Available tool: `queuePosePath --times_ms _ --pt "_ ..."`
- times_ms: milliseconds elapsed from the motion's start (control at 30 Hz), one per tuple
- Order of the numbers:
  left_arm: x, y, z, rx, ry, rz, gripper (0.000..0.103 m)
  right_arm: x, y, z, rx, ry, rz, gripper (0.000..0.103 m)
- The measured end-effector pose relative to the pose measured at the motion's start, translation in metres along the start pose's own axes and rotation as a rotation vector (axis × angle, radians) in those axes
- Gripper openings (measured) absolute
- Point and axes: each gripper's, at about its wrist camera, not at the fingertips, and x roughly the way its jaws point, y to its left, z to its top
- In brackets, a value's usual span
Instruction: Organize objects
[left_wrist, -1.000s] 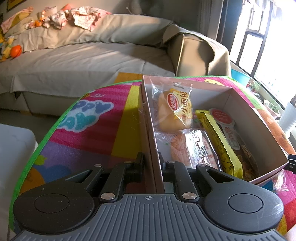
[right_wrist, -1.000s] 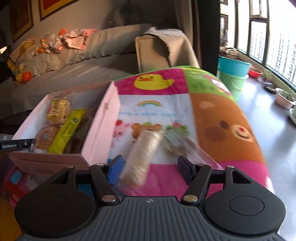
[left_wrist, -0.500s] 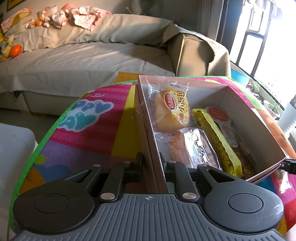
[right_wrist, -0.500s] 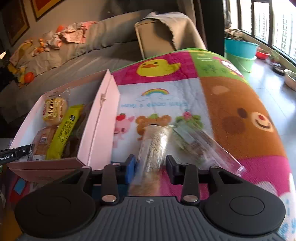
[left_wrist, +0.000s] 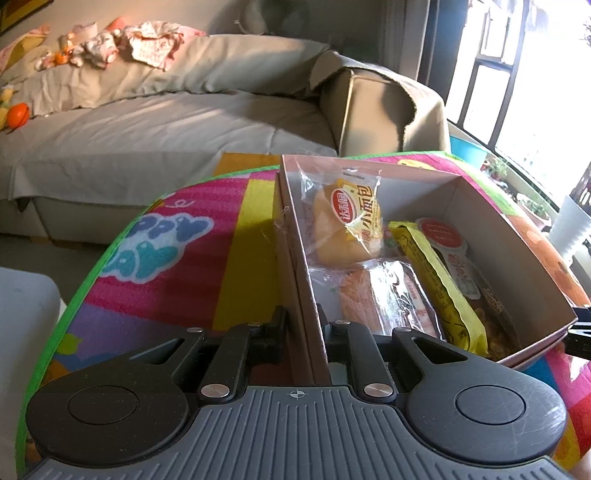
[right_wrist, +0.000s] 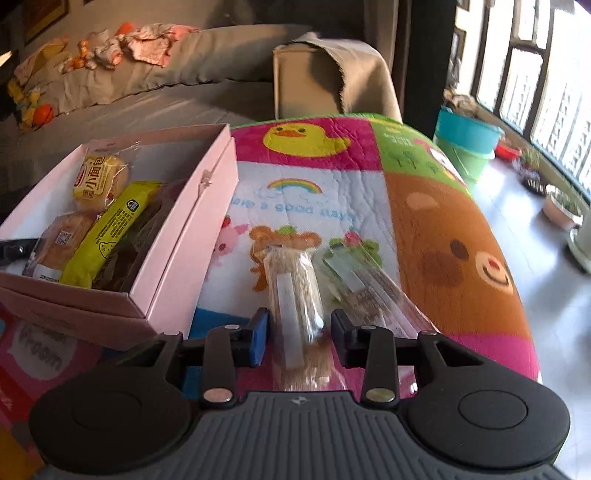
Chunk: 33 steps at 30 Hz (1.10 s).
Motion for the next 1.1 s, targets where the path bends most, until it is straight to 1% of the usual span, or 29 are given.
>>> queuePosePath --times_ms 100,167,200,267,333,433,500,567,600,667,767,800,867,900,967,1033,1067,1100 --pt "0.0 0.0 0.0 -0.002 0.001 -0.001 0.016 0.001 0.004 0.002 -0.017 0.003 -0.004 0.035" --pt "0.001 0.001 -0.001 -0.006 0.0 -0.004 0.016 -0.003 0.004 0.002 -0.014 0.02 0.008 0.03" --pt "0.001 0.001 -0.001 -0.008 0.0 -0.005 0.016 -0.007 0.003 0.001 -0.008 0.033 0.017 0.029" --pt "0.001 0.002 -0.001 -0.01 -0.001 -0.006 0.016 -0.017 0.001 -0.003 -0.009 0.041 0.02 0.029" --pt "0.001 0.002 -0.001 -0.014 -0.004 -0.007 0.016 -0.03 0.002 -0.011 -0.025 0.045 0.004 0.029" --pt "0.001 0.002 -0.001 -0.018 -0.006 -0.008 0.016 -0.052 0.002 -0.023 -0.028 0.071 0.012 0.029" --pt "0.001 0.002 -0.001 -0.019 -0.006 -0.009 0.016 -0.069 0.001 -0.022 -0.01 0.074 0.032 0.029" --pt "0.001 0.002 -0.002 -0.021 -0.006 -0.008 0.016 -0.094 0.001 -0.011 0.023 0.035 0.086 0.029" --pt "0.001 0.002 -0.002 -0.023 -0.006 -0.009 0.016 -0.109 0.002 -0.001 0.038 -0.009 0.121 0.029" --pt "0.001 0.003 -0.002 -0.029 -0.007 -0.01 0.016 -0.136 0.008 0.021 0.049 -0.113 0.183 0.025" --pt "0.001 0.003 -0.002 -0.035 -0.008 -0.013 0.016 -0.16 0.02 0.052 0.052 -0.253 0.272 0.025" --pt "0.001 0.003 -0.002 -0.035 -0.008 -0.013 0.016 -0.162 0.026 0.061 0.04 -0.289 0.284 0.025" --pt "0.001 0.004 -0.001 -0.033 -0.005 -0.016 0.017 -0.161 0.038 0.073 0.002 -0.337 0.269 0.025" --pt "0.0 0.004 -0.002 -0.031 -0.004 -0.018 0.017 -0.157 0.041 0.076 -0.022 -0.336 0.267 0.025" --pt "0.0 0.005 -0.002 -0.032 -0.003 -0.025 0.017 -0.144 0.043 0.075 -0.057 -0.29 0.252 0.025" --pt "0.001 0.005 -0.002 -0.033 -0.003 -0.023 0.017 -0.131 0.04 0.064 -0.067 -0.21 0.241 0.028" --pt "0.001 0.005 -0.002 -0.033 -0.002 -0.024 0.017 -0.124 0.037 0.056 -0.057 -0.159 0.239 0.034" --pt "0.001 0.006 -0.002 -0.032 -0.003 -0.024 0.017 -0.116 0.034 0.046 -0.043 -0.097 0.241 0.043"
